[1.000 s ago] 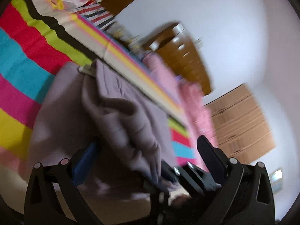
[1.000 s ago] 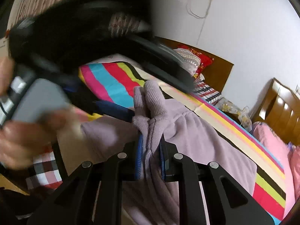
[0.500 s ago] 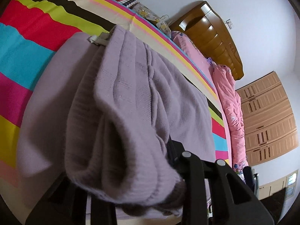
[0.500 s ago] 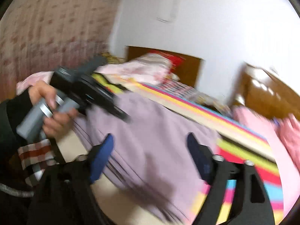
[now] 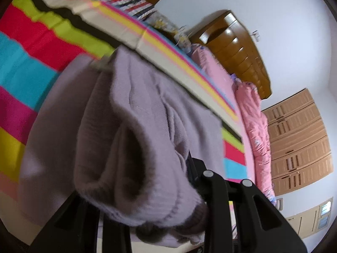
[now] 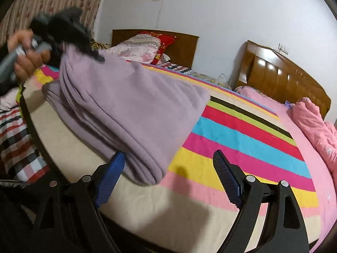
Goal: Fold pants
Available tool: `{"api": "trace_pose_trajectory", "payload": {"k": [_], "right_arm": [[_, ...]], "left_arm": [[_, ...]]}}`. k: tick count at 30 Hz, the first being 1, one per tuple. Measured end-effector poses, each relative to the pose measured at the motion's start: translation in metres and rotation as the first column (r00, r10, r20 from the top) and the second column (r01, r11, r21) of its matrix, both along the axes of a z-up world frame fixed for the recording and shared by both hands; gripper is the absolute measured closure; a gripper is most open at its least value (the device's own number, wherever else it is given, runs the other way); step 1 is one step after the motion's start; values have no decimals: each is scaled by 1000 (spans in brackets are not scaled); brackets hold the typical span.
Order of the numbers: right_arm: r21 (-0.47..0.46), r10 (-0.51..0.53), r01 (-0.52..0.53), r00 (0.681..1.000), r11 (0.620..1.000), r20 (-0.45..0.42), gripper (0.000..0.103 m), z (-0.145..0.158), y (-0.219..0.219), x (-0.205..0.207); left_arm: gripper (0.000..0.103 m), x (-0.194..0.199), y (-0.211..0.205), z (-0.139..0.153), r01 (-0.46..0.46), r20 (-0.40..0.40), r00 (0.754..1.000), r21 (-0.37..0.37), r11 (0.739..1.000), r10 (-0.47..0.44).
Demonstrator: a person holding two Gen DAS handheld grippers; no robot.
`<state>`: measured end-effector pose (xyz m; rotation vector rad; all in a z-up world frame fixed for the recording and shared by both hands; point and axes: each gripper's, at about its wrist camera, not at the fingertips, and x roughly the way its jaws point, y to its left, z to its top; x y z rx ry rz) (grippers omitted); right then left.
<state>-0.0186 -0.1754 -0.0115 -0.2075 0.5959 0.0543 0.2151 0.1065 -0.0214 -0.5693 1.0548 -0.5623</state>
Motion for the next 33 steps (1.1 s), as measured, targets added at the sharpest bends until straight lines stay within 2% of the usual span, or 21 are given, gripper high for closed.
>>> {"api": "trace_pose_trajectory", "payload": {"k": [4,10,13,15,17,18,20,21,22,23,25,27,31,33], "right_arm": [[-21,-11,11,1000,1000,13,20,-2,5,0],[-162,-65,74,996,984,63,18,-7,15,11],[-161,-109,126,988,979,111,19,5,8,7],[-163,-100,117,989,980,111,19,10,8,6],[-157,-99,112,991,981,90,18,6,8,8],[-146,-97,102,994,984,46,18,-2,6,12],[-113,-99,101,995,988,21,18,-10,2,15],[-105,-99,100,995,989,12,18,-11,0,16],[-109,-96,96,995,989,5,18,-10,0,17],[-113,-94,94,996,989,2,17,-9,-1,18],[-108,-97,96,995,990,-5,17,-9,-2,18],[-113,-97,95,995,989,-8,17,-6,-1,18],[-133,-95,94,995,987,-1,17,2,5,16],[-126,-88,86,996,988,-9,17,0,6,16]], "left_arm": [[75,-1,-9,26,18,31,999,-45,999,-16],[78,-3,-31,65,56,89,995,-91,994,-48],[79,-15,-20,87,63,156,987,-93,994,-48],[79,-27,-5,92,64,198,979,-76,995,-48],[79,-35,19,67,32,177,984,-59,998,-21],[79,-36,30,49,12,148,989,-56,998,-4],[79,-34,56,-18,-48,15,999,-75,996,49],[79,-37,67,-52,-54,-22,998,-132,990,52],[80,-44,70,-53,-40,51,997,-168,985,49],[80,-48,69,-49,-29,85,995,-155,987,43],[80,-48,62,-40,-31,93,995,-104,994,41],[80,-46,60,-31,-23,111,993,-105,994,35],[80,-62,49,17,4,273,962,2,1000,-4],[80,-59,54,18,2,278,961,-5,1000,-1]]}}
